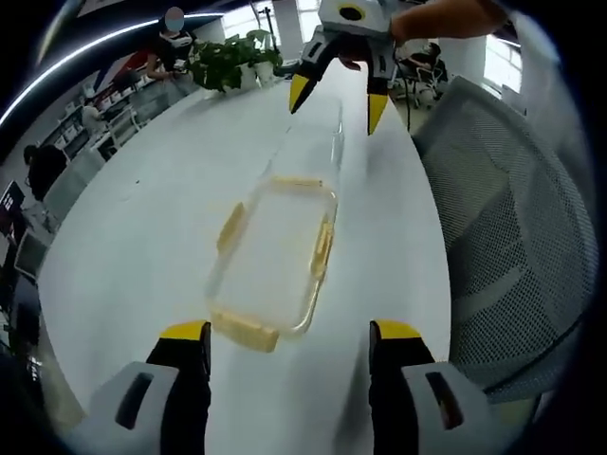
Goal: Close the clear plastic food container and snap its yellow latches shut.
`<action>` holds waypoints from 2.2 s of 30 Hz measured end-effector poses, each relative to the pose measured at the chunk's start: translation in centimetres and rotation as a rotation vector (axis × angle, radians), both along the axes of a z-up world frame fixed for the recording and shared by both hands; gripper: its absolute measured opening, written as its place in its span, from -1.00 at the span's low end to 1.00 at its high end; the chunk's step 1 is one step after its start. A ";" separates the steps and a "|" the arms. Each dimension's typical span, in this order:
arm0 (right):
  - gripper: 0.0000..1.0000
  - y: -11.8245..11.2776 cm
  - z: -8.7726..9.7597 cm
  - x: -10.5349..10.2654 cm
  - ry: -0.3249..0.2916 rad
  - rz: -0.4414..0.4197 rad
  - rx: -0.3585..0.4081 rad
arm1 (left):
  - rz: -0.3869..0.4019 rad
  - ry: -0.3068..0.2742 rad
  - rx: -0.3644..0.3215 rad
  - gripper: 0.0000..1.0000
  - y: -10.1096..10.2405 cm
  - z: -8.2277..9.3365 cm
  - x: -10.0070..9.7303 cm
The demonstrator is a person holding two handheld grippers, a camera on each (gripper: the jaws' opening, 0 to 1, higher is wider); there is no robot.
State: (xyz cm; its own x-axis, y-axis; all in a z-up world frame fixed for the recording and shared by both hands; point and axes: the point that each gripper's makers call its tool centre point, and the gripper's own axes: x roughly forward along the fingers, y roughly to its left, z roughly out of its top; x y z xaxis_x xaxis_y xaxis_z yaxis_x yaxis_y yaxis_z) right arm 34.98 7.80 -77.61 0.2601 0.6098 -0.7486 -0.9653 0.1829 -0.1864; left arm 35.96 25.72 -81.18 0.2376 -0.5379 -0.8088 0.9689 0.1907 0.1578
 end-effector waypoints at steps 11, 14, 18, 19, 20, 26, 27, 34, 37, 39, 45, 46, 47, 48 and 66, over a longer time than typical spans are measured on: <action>0.10 0.7 -0.2 0.8 0.006 0.037 -0.025 | -0.065 -0.003 0.049 0.34 0.2 -0.2 1.4; 0.10 0.8 -0.3 1.1 0.011 0.045 -0.034 | -0.079 -0.005 0.060 0.34 0.2 -0.3 1.5; 0.10 1.0 -0.5 1.2 0.017 0.056 -0.047 | -0.097 -0.008 0.074 0.33 0.0 -0.4 1.6; 0.10 1.1 -0.6 1.2 0.019 0.059 -0.051 | -0.099 -0.008 0.076 0.32 0.0 -0.4 1.6; 0.09 1.1 -0.8 1.3 0.024 0.064 -0.058 | -0.102 -0.007 0.079 0.32 0.0 -0.4 1.6; 0.09 1.4 -1.6 1.7 0.037 0.089 -0.104 | -0.133 -0.009 0.115 0.31 0.2 -0.7 1.9; 0.09 1.4 -1.8 1.8 0.042 0.093 -0.113 | -0.138 -0.008 0.121 0.30 0.3 -0.8 2.0; 0.09 1.9 -2.5 2.3 0.062 0.103 -0.143 | -0.152 -0.001 0.146 0.26 0.5 -1.3 2.9; 0.09 2.0 -3.0 2.3 0.077 0.109 -0.153 | -0.161 0.003 0.149 0.25 0.4 -1.6 3.0; 0.09 1.9 -3.2 2.4 0.083 0.111 -0.159 | -0.171 0.005 0.158 0.24 0.4 -1.9 3.0; 0.07 1.8 -4.0 2.5 0.102 0.120 -0.186 | -0.195 0.015 0.181 0.20 0.6 -2.6 3.3; 0.07 1.7 -4.2 2.6 0.107 0.120 -0.191 | -0.198 0.020 0.184 0.19 0.6 -2.7 3.4; 0.06 1.7 -4.3 2.7 0.108 0.121 -0.195 | -0.199 0.022 0.184 0.18 0.6 -2.8 3.4; 0.06 1.7 -4.4 2.7 0.109 0.122 -0.197 | -0.200 0.024 0.184 0.18 0.6 -2.8 3.5; 0.05 2.0 -6.2 3.4 0.147 0.130 -0.231 | -0.222 0.058 0.195 0.14 0.3 -3.9 4.1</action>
State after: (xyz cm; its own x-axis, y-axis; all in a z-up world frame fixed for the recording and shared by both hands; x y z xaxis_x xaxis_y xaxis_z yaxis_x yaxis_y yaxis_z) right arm 38.40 9.85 -83.82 0.0698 0.4400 -0.8953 -0.9975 0.0250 -0.0655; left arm 40.06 26.03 -85.09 0.0816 -0.4049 -0.9107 0.9920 -0.0553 0.1135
